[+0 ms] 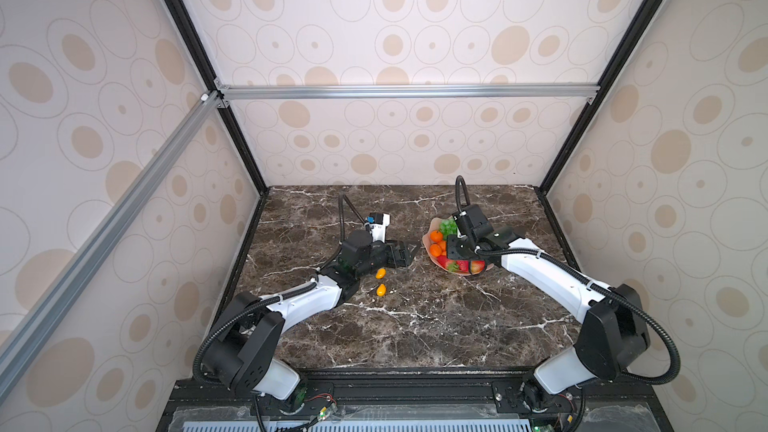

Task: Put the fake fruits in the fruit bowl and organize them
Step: 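Lower the yellow fruit beside the oranges and open the right gripper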

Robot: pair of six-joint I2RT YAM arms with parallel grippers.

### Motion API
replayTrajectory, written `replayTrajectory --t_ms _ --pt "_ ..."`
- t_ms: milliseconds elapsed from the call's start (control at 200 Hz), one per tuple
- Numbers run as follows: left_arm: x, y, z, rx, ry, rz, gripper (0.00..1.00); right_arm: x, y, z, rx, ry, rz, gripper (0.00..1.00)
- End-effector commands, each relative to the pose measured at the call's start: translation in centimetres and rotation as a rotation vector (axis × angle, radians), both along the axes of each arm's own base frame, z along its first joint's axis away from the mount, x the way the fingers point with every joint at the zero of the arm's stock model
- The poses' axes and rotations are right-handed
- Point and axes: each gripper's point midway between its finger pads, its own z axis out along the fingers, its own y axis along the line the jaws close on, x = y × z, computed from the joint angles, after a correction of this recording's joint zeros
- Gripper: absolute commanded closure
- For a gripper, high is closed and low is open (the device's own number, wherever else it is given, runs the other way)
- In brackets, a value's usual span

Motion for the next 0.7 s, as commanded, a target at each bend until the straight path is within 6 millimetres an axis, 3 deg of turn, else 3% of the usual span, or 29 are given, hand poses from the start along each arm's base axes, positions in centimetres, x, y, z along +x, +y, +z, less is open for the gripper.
replayTrajectory --t_ms 0,440,695 --pt "1.3 -0.8 1.8 0.0 -0.054 0.026 0.02 -0.1 -0.6 -0.1 0.014 0.02 0.007 0.75" --pt "3.3 -3.2 0.2 0.051 -0.016 0.011 0.02 2.9 -3.0 -3.5 -0.081 0.145 -0.044 0.76" --pt "3.7 -3.2 -0.4 0.077 0.0 0.027 0.02 4.9 -2.0 -5.1 -0.076 0.179 -0.03 0.76"
